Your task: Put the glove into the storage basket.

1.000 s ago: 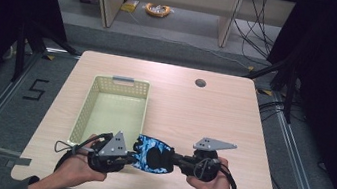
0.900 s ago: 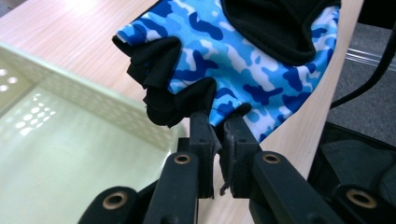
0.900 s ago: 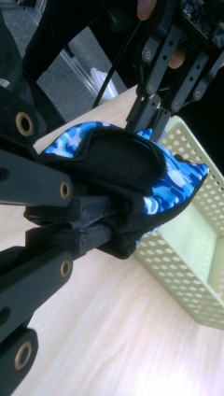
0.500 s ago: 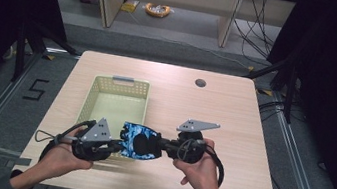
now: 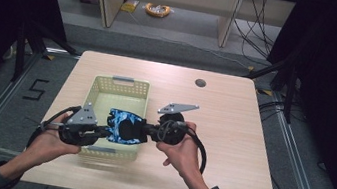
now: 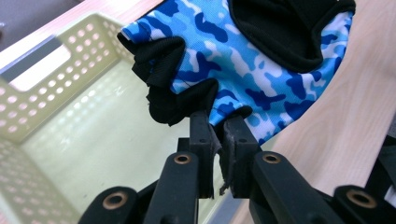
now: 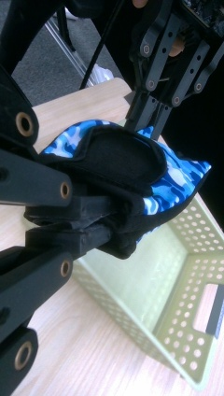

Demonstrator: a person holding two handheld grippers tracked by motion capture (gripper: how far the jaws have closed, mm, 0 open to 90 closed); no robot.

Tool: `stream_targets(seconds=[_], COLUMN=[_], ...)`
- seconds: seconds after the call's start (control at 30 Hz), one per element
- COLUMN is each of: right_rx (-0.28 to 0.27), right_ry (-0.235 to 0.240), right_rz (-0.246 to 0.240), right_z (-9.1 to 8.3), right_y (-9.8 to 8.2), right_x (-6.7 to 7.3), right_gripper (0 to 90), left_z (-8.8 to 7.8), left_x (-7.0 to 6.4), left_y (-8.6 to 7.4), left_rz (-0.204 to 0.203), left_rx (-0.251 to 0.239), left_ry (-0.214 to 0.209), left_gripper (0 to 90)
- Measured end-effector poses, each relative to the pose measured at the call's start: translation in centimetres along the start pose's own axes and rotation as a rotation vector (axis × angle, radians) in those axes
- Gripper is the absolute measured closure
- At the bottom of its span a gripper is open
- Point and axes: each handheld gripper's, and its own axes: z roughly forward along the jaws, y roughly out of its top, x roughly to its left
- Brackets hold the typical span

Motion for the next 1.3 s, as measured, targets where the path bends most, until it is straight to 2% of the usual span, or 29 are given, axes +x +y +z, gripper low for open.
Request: stream_targets(seconds=[0.03, 0.17, 0.27, 0.47, 0.53, 0.7, 0.77, 0.83, 0.87, 1.0, 1.03, 1.07, 1.17, 1.2, 1.3], right_rx=[-0.001, 0.011, 0.025, 0.059, 0.069, 0.092, 0.105, 0.115, 0.12, 0.139, 0.139, 0.139, 0.149, 0.154, 0.168], right_ry=[0.002, 0.007, 0.016, 0.024, 0.027, 0.034, 0.038, 0.034, 0.032, 0.033, 0.032, 0.035, 0.034, 0.034, 0.03], right_rz=[0.004, -0.003, 0.012, 0.025, 0.031, 0.052, 0.063, 0.07, 0.071, 0.077, 0.077, 0.08, 0.092, 0.1, 0.091], right_z=[0.3, 1.7, 2.8, 5.2, 6.0, 7.6, 8.2, 8.7, 8.9, 9.7, 9.8, 10.0, 10.4, 10.5, 10.9], right_y=[0.2, 0.9, 1.2, 1.4, 1.4, 1.1, 0.9, 0.7, 0.7, 0.5, 0.4, 0.3, 0.1, 0.0, -0.2], right_x=[0.1, -0.1, -0.2, -0.4, -0.4, -0.5, -0.6, -0.6, -0.6, -0.6, -0.6, -0.6, -0.7, -0.6, -0.7], right_gripper=[87.2, 87.3, 87.2, 87.2, 87.2, 87.2, 87.2, 87.2, 87.2, 87.2, 87.2, 87.2, 87.1, 87.1, 87.1], left_z=[0.0, -0.2, -0.1, 0.3, 0.6, 0.9, 1.0, 1.1, 1.2, 1.5, 1.6, 1.6, 1.8, 1.8, 2.0], left_x=[0.2, 1.4, 2.0, 3.3, 3.7, 4.2, 4.5, 4.6, 4.7, 4.9, 4.8, 4.9, 4.8, 5.1, 5.2], left_y=[-0.1, -0.7, -1.3, -2.7, -3.2, -4.3, -4.6, -4.9, -5.0, -5.4, -5.5, -5.5, -5.8, -5.9, -6.1], left_rz=[-0.01, -0.003, -0.028, -0.053, -0.049, -0.097, -0.093, -0.11, -0.096, -0.09, -0.11, -0.093, -0.119, -0.091, -0.1], left_rx=[0.001, 0.026, 0.034, 0.07, 0.083, 0.111, 0.121, 0.128, 0.129, 0.154, 0.156, 0.168, 0.184, 0.196, 0.213], left_ry=[0.006, 0.01, 0.016, 0.019, 0.021, 0.0, -0.003, -0.005, 0.0, -0.007, -0.007, -0.011, -0.016, -0.025, -0.033], left_gripper=[83.4, 83.4, 83.4, 83.3, 83.3, 83.3, 83.3, 83.3, 83.3, 83.3, 83.3, 83.3, 83.1, 83.0, 82.4])
